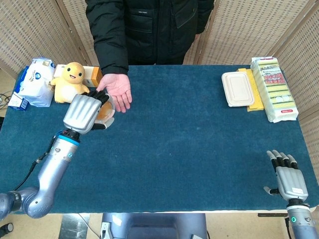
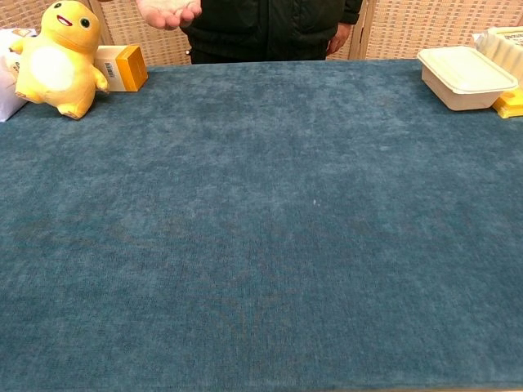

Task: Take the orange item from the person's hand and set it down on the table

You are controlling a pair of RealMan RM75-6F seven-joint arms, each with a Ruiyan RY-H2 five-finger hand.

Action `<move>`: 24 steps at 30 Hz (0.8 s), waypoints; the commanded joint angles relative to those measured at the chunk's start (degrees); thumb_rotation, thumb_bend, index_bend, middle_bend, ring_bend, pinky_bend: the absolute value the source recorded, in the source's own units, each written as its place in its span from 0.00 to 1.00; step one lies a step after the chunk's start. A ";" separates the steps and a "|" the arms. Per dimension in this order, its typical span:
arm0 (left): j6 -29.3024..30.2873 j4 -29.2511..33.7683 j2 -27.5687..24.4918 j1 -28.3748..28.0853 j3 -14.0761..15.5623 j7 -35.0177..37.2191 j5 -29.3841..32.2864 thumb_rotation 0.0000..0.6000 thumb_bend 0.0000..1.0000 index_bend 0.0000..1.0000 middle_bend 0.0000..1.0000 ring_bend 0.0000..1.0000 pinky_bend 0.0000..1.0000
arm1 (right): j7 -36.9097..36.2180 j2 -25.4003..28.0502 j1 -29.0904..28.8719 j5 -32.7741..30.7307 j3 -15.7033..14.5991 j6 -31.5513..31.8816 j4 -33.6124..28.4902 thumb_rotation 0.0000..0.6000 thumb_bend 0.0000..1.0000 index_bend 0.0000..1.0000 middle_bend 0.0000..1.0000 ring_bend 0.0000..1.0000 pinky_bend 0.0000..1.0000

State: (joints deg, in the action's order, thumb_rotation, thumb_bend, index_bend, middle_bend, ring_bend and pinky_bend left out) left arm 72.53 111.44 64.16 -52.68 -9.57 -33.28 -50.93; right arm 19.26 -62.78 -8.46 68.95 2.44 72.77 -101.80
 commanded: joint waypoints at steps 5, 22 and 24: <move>-9.21 -15.29 9.99 1.59 2.59 6.94 -0.99 1.00 0.37 0.42 0.52 0.45 0.52 | 0.85 -0.29 -0.26 -0.57 -0.37 -0.52 -0.11 1.00 0.07 0.04 0.07 0.08 0.04; -17.24 -38.04 27.29 0.93 2.32 9.86 -2.03 1.00 0.37 0.42 0.52 0.45 0.53 | 2.72 -1.18 -1.69 -4.53 -0.43 -3.24 1.03 1.00 0.07 0.04 0.07 0.09 0.04; -18.44 -38.67 27.87 1.05 2.31 9.57 -1.34 1.00 0.33 0.41 0.50 0.43 0.51 | 2.75 -1.11 -1.82 -4.61 -0.41 -3.30 0.89 1.00 0.07 0.04 0.08 0.09 0.04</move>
State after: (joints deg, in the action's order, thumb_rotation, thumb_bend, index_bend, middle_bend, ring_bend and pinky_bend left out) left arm 55.16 73.13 91.60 -51.72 -7.19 -23.67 -52.66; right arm 21.96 -63.87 -10.22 64.36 2.00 69.49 -100.85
